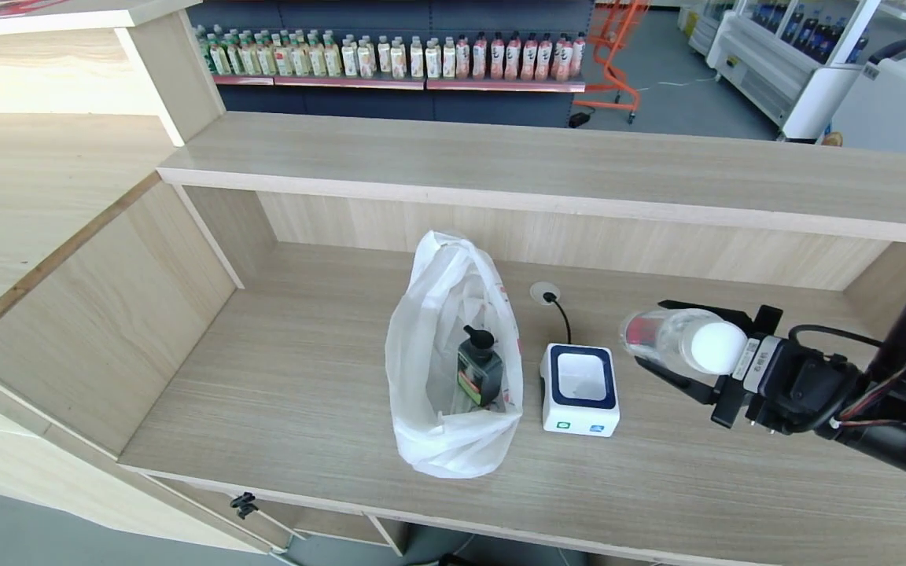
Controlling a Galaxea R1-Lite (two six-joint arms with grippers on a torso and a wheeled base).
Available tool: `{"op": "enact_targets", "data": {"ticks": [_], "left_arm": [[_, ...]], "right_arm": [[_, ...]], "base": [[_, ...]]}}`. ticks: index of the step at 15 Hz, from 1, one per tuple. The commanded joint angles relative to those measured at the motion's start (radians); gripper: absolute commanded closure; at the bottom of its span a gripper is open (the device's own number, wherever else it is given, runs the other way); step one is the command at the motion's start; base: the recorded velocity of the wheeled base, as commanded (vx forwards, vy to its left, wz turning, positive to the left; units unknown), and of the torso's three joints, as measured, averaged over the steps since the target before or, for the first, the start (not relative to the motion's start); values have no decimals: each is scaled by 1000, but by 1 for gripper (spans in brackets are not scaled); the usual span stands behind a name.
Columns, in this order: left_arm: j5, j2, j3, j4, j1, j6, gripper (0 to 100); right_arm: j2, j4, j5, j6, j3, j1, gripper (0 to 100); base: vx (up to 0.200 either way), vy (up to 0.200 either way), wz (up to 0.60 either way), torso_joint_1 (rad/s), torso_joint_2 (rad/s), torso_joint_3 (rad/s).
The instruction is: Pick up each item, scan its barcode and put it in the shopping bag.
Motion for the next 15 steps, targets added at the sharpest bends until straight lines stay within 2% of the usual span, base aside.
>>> {"op": "enact_targets", "data": {"ticks": [1,5,11,15], "left_arm": [[1,0,0,0,1,0,0],[1,0,0,0,1,0,0],[1,0,0,0,1,0,0],[1,0,0,0,1,0,0]], "right_arm": [[46,-7,2,13,0,4,100],[74,-15,16,14,21,-1,100],[193,-24,100,10,-60,2,100],[337,-224,139,19,-65,1,100]], "base": [[0,0,0,0,0,0],[0,0,0,0,0,0],[0,0,0,0,0,0],[0,0,0,0,0,0]]}}
